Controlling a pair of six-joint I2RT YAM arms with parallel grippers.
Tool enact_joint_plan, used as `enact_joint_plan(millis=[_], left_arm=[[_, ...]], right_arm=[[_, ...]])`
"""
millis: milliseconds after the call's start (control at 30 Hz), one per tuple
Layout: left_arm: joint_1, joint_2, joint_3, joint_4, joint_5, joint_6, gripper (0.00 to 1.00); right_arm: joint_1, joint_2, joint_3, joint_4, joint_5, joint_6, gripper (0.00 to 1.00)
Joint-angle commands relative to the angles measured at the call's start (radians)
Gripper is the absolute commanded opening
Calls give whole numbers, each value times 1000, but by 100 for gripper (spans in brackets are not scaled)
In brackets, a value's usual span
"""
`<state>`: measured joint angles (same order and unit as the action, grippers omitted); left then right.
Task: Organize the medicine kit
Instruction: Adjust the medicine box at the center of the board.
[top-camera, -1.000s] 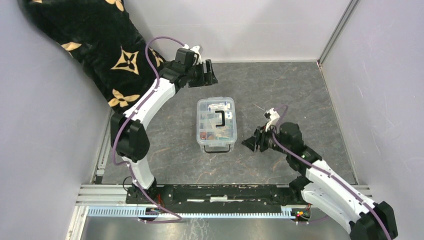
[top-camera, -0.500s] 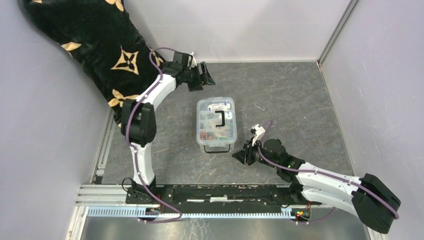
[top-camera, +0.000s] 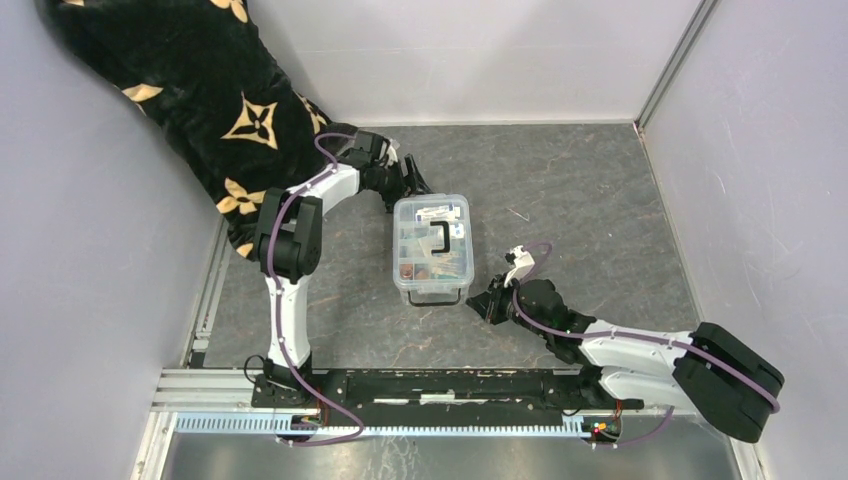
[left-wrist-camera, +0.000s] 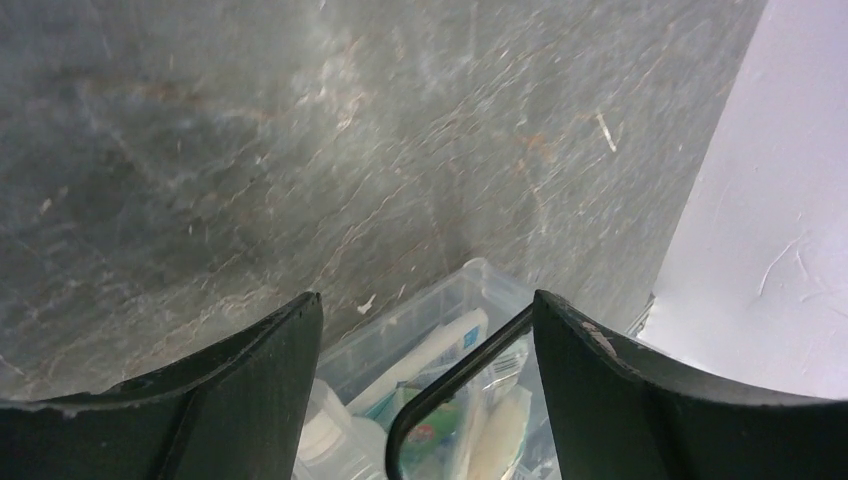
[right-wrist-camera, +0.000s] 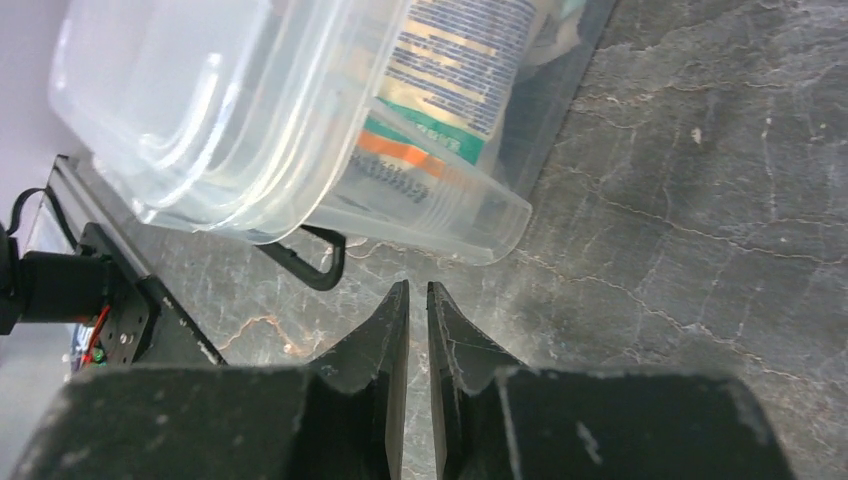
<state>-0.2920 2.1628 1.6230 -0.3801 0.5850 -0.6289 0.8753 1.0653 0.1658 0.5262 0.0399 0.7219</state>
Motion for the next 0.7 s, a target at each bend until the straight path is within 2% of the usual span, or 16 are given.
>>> enact_joint_plan(millis=[0,233,667], left_arm=[[2,-56,-44,34,52,-45,82],[2,-108,-132,18,52,-30,80],[3,-290,-358,-54,-102,18,78]], right_arm=[[1,27,35,72,70,31,17],[-34,53,62,90,38,35,16],[-135,98,114,104,-71,45,15]])
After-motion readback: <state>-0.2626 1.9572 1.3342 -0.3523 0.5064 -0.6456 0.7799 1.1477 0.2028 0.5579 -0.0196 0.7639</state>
